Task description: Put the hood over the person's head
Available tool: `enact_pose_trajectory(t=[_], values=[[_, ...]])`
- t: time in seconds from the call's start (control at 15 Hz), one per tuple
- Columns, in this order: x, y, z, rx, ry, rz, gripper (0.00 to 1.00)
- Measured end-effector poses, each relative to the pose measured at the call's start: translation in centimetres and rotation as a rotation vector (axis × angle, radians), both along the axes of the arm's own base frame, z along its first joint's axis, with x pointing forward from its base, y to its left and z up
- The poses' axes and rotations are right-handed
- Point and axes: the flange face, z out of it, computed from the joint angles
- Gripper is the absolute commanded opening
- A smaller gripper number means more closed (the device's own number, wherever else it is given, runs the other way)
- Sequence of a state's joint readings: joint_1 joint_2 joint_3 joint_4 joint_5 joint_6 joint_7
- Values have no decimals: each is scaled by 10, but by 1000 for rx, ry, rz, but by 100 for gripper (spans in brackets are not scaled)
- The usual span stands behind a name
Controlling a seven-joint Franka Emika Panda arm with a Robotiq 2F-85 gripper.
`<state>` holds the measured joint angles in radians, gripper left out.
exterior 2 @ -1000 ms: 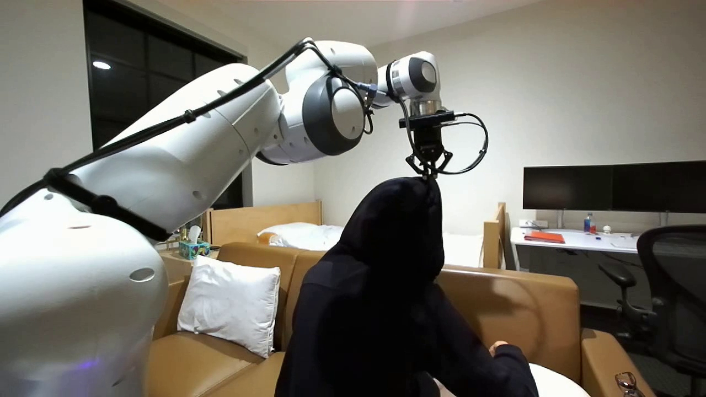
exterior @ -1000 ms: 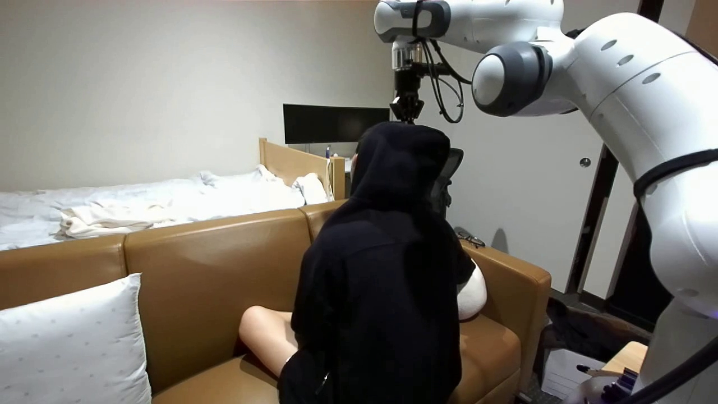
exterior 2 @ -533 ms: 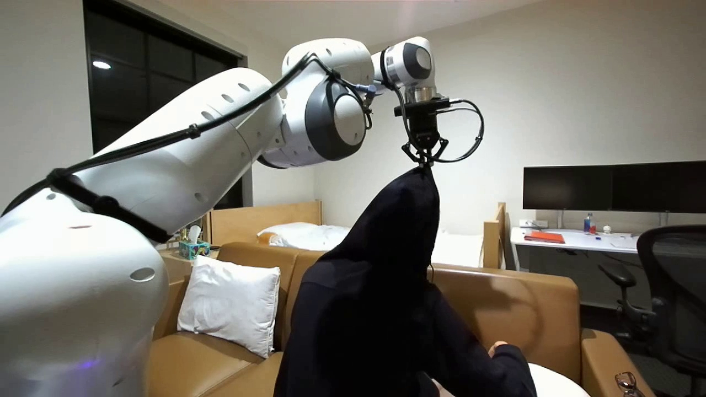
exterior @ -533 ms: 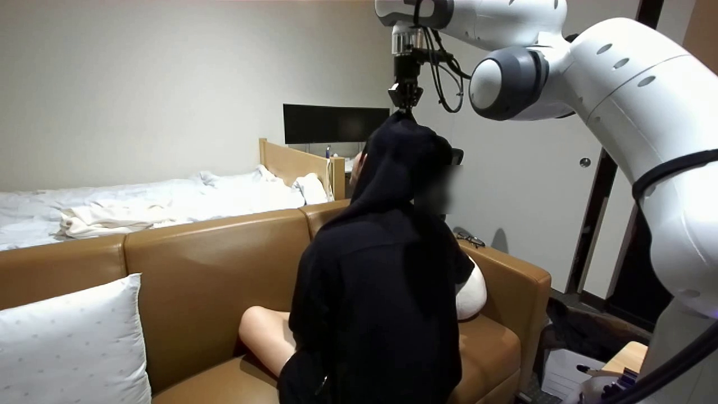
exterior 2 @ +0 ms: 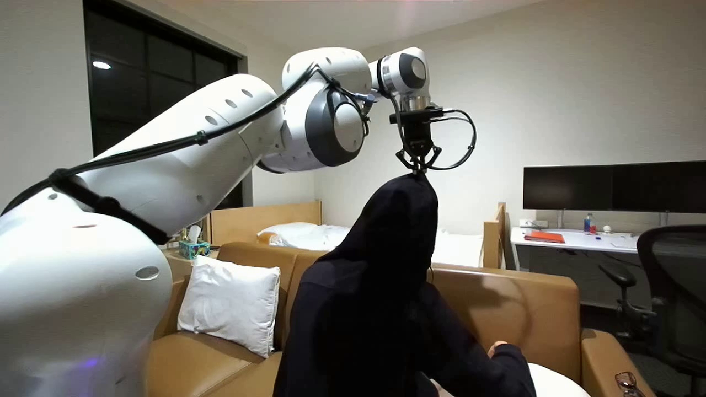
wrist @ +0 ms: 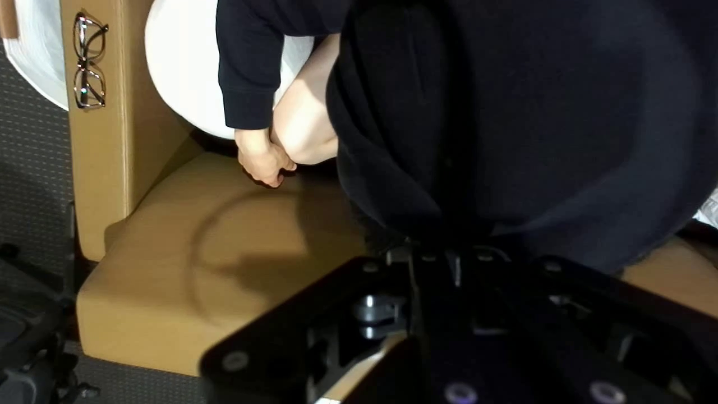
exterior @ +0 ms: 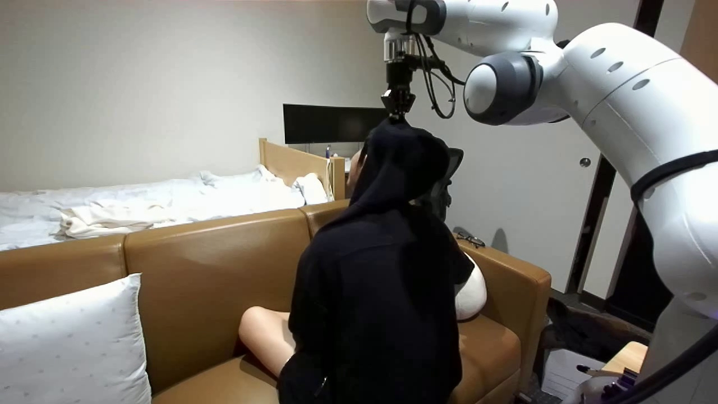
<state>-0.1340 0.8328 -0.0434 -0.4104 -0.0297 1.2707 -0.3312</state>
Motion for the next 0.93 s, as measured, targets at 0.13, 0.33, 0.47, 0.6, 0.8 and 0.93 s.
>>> enact_pose_trajectory(t=[0.13,0.33,0.47,0.6,0.8,0.93], values=[[2,0,-6,1,8,0,1],[3,-1,-8,1,12,-1,30],[3,-1,-8,0,11,-3,41],[2,-3,-7,-3,10,-7,54],[1,-7,-6,-6,9,-13,73],[0,-8,-5,-6,7,-15,86]])
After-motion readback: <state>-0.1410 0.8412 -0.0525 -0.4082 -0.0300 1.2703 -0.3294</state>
